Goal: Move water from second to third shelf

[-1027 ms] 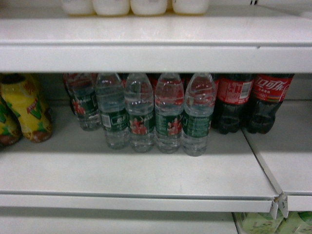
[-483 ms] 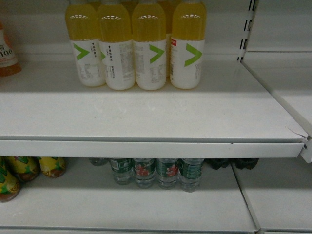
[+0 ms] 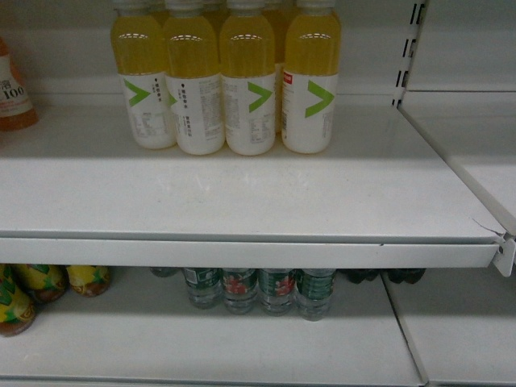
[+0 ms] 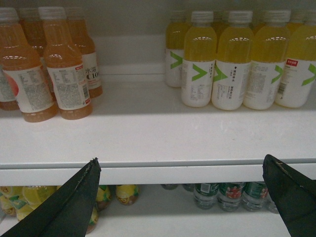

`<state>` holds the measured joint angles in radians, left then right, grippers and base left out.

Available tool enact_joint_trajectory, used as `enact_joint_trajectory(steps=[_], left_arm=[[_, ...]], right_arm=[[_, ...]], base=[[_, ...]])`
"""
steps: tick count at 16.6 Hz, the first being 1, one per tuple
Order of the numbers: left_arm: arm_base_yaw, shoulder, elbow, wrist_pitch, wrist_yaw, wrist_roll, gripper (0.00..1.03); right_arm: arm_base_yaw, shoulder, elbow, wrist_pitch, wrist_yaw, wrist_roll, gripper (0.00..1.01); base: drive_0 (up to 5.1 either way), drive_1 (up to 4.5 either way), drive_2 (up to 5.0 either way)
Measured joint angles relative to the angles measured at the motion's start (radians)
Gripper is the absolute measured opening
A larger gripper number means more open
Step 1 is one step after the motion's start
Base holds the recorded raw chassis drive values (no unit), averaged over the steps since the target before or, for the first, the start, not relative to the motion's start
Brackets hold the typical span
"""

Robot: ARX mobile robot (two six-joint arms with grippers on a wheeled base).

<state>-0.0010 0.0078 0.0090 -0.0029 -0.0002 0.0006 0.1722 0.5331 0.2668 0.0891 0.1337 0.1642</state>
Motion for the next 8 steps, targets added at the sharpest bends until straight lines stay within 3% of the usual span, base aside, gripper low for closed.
enact_joint_trajectory(steps=[5,8], left_arm=[[0.0,0.0,0.0,0.0,0.0,0.0,0.98],[0.0,0.0,0.0,0.001,0.002,0.0,0.98]], right_arm=[[0.0,0.0,0.0,0.0,0.0,0.0,0.4],[0.0,0.0,0.0,0.0,0.001,0.0,0.4]], base=[[0.0,0.0,0.0],[-4.8,2.52,2.5]])
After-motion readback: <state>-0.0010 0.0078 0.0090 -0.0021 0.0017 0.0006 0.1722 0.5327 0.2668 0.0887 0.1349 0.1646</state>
